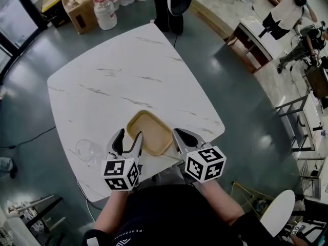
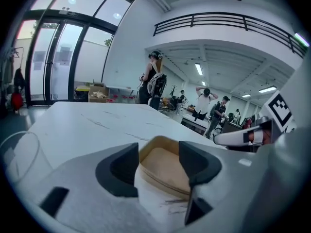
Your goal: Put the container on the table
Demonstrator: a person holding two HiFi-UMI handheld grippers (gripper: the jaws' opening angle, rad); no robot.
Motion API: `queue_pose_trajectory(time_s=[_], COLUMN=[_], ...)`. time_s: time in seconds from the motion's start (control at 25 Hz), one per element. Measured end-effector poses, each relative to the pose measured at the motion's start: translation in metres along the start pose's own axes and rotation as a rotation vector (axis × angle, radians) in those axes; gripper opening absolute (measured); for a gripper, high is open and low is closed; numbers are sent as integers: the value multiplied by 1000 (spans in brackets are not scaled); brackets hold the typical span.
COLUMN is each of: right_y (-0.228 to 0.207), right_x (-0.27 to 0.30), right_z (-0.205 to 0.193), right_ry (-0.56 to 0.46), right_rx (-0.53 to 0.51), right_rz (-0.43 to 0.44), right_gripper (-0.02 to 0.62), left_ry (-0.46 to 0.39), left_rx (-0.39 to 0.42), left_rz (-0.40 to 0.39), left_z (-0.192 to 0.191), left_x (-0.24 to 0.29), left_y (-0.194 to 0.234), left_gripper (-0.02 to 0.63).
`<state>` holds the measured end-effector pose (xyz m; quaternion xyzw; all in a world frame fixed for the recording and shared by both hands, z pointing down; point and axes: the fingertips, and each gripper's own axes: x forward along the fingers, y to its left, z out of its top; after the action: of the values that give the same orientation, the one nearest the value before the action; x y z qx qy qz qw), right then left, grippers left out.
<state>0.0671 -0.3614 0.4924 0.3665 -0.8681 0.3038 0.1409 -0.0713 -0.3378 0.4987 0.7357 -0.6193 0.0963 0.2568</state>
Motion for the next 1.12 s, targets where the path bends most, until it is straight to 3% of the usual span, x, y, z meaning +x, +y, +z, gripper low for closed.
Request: queue_pose_trajectory(time_s=[0.24, 1.12], right_y=[6, 50], right_x=[-3, -29], right_z=[-3, -33], right_ry=[-5, -24], right_rx=[-7, -31], right_rz=[-5, -42], right_gripper=[0, 0], left_ry=[-18, 37], left_rx=[-2, 41], left_rz=[-43, -189], left_z=[5, -22], left_x=[-18, -56], left_y=[-3, -23], left_gripper=[0, -8])
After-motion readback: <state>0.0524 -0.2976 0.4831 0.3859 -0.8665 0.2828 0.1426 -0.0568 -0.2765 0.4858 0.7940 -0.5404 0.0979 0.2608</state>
